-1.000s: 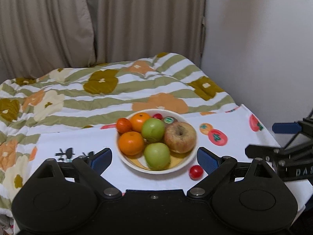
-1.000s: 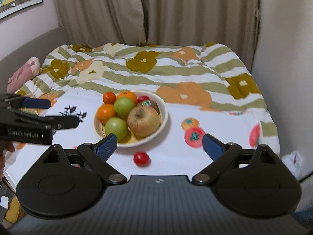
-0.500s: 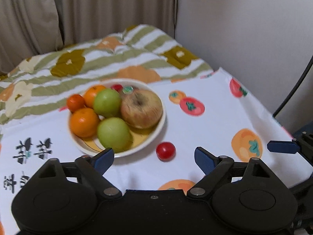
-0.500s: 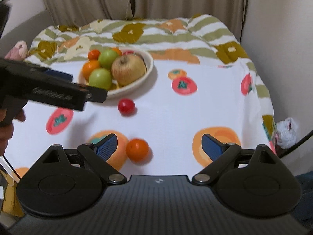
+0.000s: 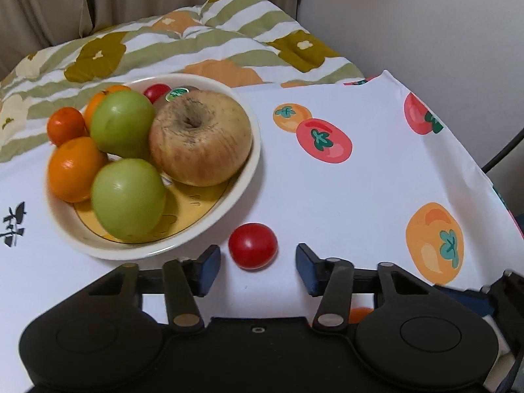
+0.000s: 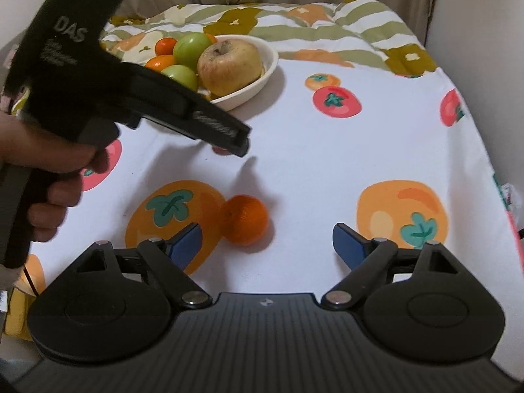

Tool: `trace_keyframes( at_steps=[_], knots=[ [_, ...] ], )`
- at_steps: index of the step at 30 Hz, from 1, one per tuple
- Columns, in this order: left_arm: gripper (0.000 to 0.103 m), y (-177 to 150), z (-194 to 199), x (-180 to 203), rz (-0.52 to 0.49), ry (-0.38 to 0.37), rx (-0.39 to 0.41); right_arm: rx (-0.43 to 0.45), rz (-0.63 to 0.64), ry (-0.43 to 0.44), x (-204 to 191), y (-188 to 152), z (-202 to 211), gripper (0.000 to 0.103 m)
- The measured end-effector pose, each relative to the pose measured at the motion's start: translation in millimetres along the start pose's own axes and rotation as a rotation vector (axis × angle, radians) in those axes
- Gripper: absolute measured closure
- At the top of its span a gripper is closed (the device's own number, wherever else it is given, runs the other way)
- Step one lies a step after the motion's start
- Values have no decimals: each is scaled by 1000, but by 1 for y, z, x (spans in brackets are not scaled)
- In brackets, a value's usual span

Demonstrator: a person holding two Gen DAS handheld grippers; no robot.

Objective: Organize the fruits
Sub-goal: 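Grasp the red tomato with the left tool while the right tool grasps the tangerine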

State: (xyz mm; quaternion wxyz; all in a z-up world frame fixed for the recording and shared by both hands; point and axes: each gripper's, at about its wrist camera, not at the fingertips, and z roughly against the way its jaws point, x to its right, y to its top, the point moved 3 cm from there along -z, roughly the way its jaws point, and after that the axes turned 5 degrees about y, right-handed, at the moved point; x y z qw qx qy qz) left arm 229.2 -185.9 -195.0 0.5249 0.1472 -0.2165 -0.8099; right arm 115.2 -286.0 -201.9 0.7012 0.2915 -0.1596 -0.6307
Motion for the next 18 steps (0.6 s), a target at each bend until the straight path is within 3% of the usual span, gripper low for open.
trace_keyframes(
  at_steps=[5,8,18],
  knots=[
    [52,3,-7,2,26,-6,-8,-21,-10,17,1,-1,-6,11],
    [66,5,-9,2,21,14,5,-23,-5,27,1,-2,-7,11],
    [66,-1,-4,-1,0,10,-1,-28,22,35,-4,1,-9,25]
  ],
)
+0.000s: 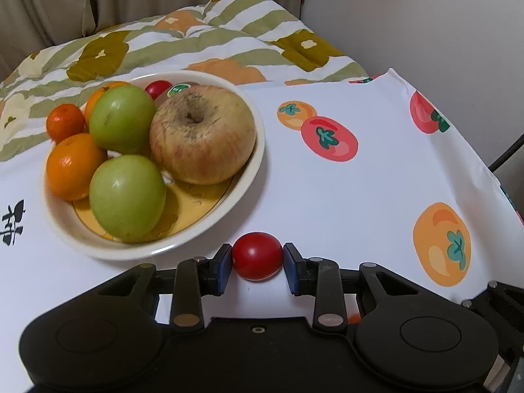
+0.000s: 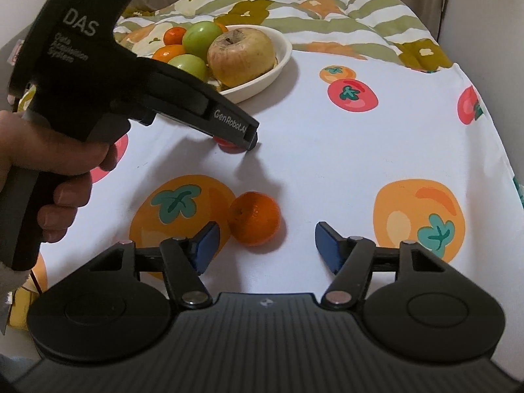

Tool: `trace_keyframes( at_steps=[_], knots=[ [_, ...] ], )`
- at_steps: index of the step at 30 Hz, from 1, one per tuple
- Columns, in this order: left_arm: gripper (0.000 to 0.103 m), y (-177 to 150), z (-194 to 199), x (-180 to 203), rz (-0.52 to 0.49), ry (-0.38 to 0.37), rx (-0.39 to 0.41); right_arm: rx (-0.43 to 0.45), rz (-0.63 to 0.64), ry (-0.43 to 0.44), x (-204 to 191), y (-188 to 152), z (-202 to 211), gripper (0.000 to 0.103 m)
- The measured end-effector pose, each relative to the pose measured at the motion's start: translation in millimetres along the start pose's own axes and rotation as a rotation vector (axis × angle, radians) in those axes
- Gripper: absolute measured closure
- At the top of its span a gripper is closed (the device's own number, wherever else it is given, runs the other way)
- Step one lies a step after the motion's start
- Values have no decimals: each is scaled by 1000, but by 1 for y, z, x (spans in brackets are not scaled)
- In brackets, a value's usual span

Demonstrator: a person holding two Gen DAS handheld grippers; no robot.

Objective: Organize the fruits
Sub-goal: 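Grasp the red tomato with the left tool while the right tool grasps the tangerine, then carry the tomato with the left tool while the right tool carries the tangerine to the bowl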

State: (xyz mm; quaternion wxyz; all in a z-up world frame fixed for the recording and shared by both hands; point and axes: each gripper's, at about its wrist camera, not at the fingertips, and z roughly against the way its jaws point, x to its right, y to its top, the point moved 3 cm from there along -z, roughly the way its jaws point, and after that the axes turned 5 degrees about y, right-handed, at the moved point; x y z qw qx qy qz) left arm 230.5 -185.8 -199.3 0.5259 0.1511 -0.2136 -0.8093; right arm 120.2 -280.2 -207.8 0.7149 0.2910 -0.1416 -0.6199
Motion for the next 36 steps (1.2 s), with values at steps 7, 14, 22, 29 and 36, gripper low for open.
trace_keyframes(
  at_steps=[7,14,22,29,36],
  knots=[
    [66,-12,9,-7,-3,-12,-10,-7,28,6,-2,2,-5,30],
    [66,-21,22,-18,25,5,1,1,58,5,-2,8,-6,34],
    [66,-26,44,-34,82,27,33,-11,96,19,-11,15,-12,51],
    [66,-25,66,-51,143,30,68,9,96,41,-17,30,-5,51],
    [66,-12,86,-74,219,51,129,50,123,50,-24,61,4,51]
  ],
)
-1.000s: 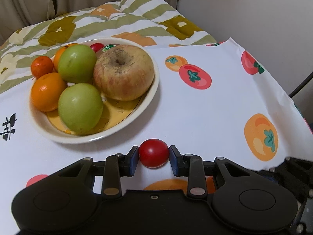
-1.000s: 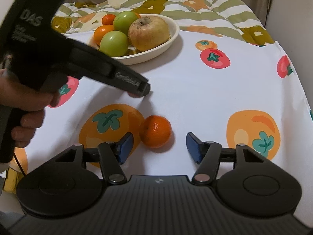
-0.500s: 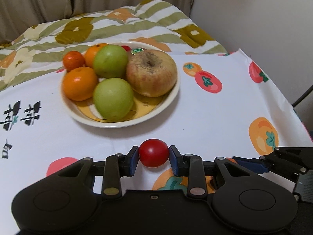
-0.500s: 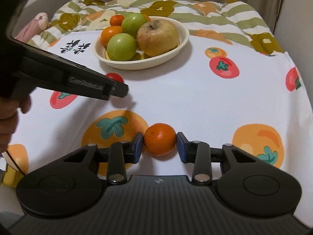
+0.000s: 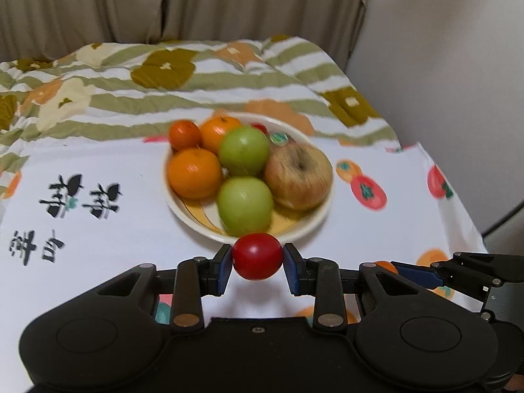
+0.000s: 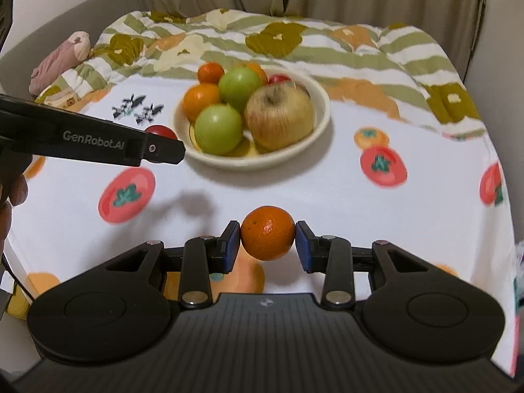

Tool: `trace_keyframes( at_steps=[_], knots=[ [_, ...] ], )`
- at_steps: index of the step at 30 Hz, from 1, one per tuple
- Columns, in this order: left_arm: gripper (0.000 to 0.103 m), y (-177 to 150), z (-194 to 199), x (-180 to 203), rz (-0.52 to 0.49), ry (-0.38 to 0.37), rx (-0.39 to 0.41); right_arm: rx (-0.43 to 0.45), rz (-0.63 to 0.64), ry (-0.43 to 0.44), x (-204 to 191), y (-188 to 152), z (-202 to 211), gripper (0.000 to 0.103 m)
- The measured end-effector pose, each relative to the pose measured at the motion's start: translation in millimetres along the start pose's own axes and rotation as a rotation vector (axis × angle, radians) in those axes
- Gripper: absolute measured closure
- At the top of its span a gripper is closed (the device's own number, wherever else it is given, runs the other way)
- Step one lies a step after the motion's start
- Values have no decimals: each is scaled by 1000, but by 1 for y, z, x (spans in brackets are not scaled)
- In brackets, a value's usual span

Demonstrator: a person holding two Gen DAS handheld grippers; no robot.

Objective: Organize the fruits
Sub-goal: 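Carry the tomato with the left tool while the right tool carries the tangerine to the bowl, then open both tools to drop the tomato and tangerine into the bowl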

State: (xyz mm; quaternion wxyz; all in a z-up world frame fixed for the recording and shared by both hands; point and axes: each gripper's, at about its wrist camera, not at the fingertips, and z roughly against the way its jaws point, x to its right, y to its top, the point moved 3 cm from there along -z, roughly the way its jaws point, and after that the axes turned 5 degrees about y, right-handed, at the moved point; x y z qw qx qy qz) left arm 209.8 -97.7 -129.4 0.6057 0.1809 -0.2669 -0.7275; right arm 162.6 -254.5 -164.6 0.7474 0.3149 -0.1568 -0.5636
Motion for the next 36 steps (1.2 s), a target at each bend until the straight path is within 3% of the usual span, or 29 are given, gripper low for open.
trace_keyframes(
  at_steps=[13,24,32,34,36],
  knots=[
    [66,40,-8,-29,80,72,57,79,66,9,13,77,-10,51],
    [66,48,-45,-37,97,130,0,86,102,21,35,119,-44,51],
    [66,46,-60,-35,106,156,-41,74,57,28,59,138,-67,51],
    [60,46,-60,-36,113,158,-35,71,59,31,63,139,-70,52],
    [27,47,-56,-35,115,155,-15,66,59,36,64,138,-73,52]
  ],
)
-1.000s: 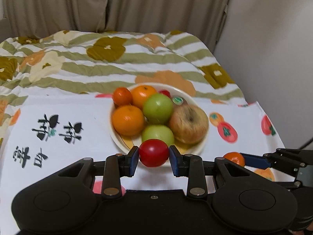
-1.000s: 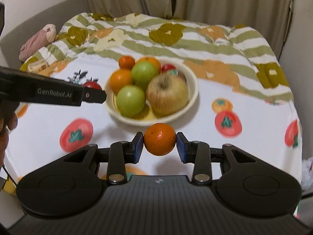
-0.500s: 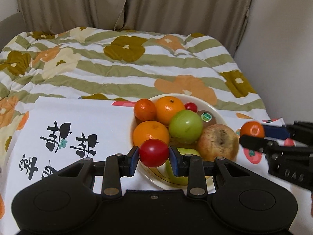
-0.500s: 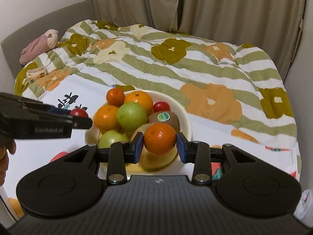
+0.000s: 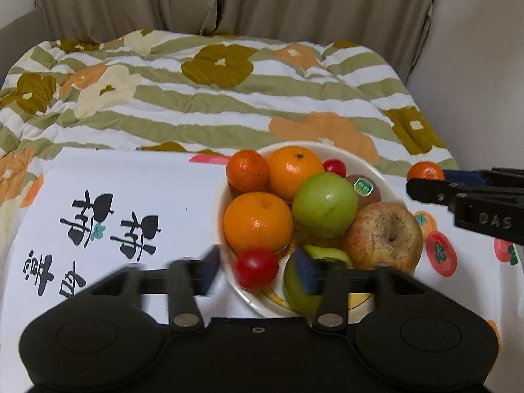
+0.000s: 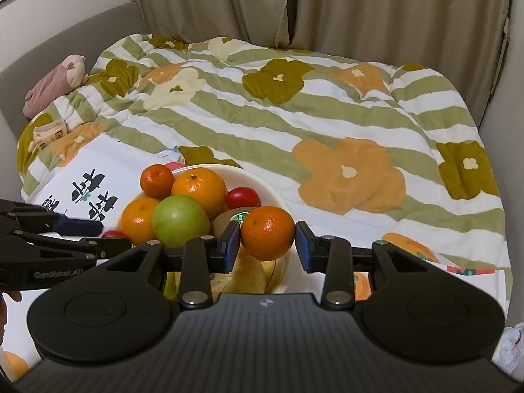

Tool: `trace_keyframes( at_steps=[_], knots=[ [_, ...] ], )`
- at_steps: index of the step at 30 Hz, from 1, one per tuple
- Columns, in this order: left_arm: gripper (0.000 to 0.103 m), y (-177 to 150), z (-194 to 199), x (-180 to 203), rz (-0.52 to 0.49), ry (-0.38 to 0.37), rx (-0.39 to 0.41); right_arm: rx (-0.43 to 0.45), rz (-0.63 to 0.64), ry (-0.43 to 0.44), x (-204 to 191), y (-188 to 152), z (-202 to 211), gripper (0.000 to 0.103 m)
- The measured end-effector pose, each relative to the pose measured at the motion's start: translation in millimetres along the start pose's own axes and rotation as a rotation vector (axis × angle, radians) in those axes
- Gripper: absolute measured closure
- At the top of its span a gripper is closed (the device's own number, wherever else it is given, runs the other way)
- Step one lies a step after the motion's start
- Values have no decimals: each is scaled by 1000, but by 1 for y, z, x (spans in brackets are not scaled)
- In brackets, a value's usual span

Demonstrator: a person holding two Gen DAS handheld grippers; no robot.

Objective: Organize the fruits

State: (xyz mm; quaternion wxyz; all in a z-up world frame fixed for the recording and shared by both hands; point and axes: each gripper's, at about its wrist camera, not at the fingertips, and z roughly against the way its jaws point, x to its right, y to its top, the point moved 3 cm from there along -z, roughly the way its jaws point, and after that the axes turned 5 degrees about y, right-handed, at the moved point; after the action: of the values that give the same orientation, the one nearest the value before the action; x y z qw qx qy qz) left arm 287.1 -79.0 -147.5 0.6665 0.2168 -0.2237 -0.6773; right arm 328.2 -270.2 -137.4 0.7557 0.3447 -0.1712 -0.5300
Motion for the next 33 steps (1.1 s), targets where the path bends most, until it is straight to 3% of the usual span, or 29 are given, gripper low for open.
trace_keyframes(
  at_steps=[2,15,27,29,31,33],
  knots=[
    [17,2,5,1,-3,2,21,-4,-1,6,1,-1,-1,52],
    [15,0,24,-11,27,52,49,-27,6,16,17,12,-19,52],
    [15,-4,23,-16,42,76,46,-63,-48,61,19,0,-33,51],
    [15,-5,24,-16,41,79,45,-47,-54,52,19,-1,-32,38],
    [15,-6,26,-16,41,83,43,-28,-62,46,19,-1,-29,11],
    [15,-6,31,-15,40,82,50,-10,-73,53,20,1,-23,6]
  ],
)
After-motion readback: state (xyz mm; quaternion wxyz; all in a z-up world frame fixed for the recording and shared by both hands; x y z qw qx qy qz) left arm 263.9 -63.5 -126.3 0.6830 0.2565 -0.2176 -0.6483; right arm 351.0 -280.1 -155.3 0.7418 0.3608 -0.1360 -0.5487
